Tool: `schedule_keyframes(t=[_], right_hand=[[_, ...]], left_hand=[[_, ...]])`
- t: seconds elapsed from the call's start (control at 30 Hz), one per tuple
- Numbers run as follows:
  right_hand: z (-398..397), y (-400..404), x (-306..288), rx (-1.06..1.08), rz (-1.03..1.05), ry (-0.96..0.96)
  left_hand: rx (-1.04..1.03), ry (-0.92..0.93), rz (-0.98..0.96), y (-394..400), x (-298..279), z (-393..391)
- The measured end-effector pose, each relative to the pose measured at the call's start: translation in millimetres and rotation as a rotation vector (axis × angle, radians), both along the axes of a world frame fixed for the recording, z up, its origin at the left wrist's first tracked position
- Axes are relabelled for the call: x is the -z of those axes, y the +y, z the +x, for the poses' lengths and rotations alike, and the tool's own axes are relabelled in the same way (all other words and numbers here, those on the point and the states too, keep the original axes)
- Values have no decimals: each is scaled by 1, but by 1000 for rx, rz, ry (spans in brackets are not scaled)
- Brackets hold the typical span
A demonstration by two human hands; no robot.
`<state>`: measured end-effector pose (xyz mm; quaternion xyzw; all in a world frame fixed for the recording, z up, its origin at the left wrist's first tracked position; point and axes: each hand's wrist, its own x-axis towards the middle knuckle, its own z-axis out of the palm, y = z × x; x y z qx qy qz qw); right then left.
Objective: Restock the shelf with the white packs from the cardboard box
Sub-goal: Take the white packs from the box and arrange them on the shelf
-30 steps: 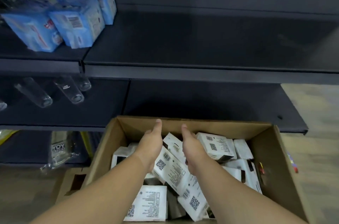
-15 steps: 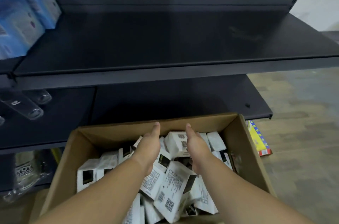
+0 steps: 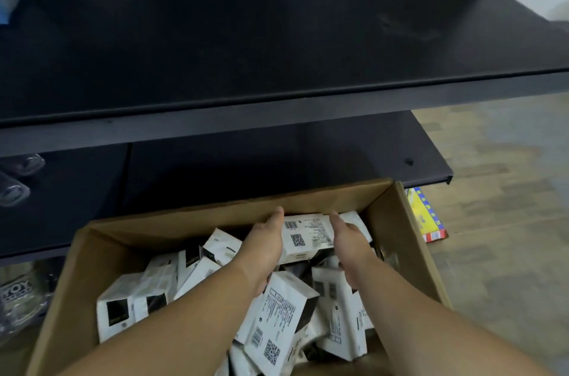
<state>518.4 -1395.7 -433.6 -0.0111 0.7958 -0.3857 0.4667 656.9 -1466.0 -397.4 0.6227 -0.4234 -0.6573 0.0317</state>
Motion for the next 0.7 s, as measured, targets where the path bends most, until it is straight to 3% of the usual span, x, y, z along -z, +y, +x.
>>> schedule_keyframes(t=[0.27, 0.7], right_hand=[[-24, -14, 41, 5, 82, -49], [-31, -32, 78, -23, 135, -23]], left_hand=[[53, -76, 42, -2, 42, -22], [82, -128, 70, -6, 57, -34]])
